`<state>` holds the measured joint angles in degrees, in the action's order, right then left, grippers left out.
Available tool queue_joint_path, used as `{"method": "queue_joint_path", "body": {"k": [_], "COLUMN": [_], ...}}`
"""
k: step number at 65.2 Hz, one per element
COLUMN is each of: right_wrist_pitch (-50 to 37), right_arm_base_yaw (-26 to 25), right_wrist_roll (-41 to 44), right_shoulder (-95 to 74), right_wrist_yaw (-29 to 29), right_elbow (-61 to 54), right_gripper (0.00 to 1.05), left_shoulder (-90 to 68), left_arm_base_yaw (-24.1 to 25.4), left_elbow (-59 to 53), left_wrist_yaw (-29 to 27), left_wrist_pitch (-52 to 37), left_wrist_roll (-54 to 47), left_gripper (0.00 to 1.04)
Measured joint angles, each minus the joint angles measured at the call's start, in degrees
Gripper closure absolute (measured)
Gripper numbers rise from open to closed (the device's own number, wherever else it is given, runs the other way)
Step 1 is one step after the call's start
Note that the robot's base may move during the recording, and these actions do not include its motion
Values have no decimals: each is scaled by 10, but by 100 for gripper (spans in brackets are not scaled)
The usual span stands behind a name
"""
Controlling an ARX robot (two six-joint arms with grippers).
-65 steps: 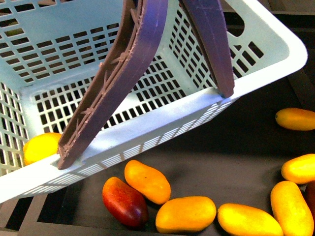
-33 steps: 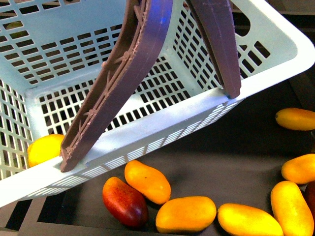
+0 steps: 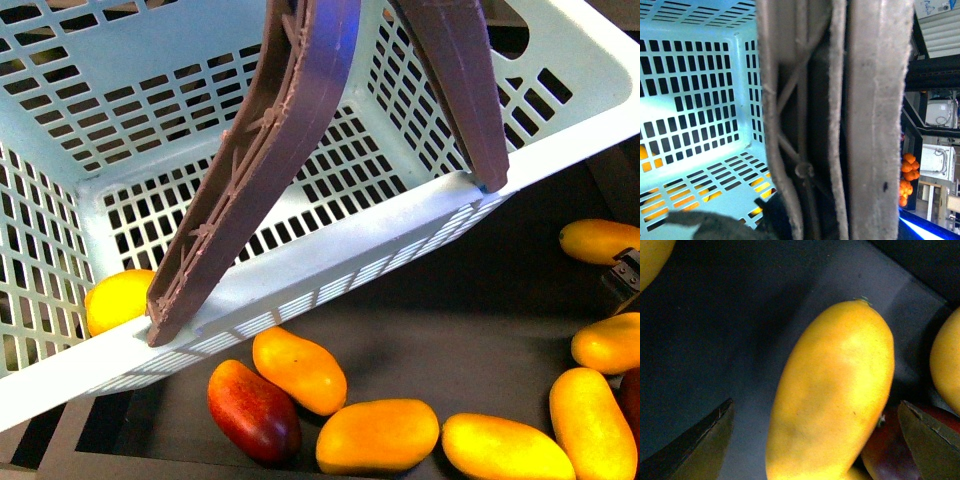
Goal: Pick lemon and mango into basket
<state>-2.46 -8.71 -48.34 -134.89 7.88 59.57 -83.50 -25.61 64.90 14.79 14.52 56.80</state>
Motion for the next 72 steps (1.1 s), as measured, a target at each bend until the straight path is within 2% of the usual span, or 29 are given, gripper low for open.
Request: {"method": "queue_joint_path", "body": {"k": [12, 23, 30, 53, 62, 72], "right_wrist_pitch": [8, -10, -25, -82, -85, -73], "right_arm_base_yaw": [7, 8, 4, -26, -45, -54], "right_wrist_roll": [5, 20, 30, 83, 93, 67], "right_shoulder": [-35, -38, -27, 142, 254, 379], "right_wrist_yaw": [10, -2, -15, -78, -124, -177], "right_elbow": [31, 19, 2, -116, -153, -166], "right_gripper": [10, 38, 47, 50, 50, 50], "left_shoulder": [0, 0, 0, 0, 0, 0], "left_arm_base_yaw": [0, 0, 0, 0, 0, 0], "left_elbow": [0, 0, 0, 0, 0, 0], "left_wrist_yaw": [0, 1, 2, -1, 0, 1], "left_wrist_pitch": [0, 0, 0, 0, 0, 0], "left_wrist_roll": [0, 0, 0, 0, 0, 0], "left_gripper": [91, 91, 91, 91, 91, 91]}}
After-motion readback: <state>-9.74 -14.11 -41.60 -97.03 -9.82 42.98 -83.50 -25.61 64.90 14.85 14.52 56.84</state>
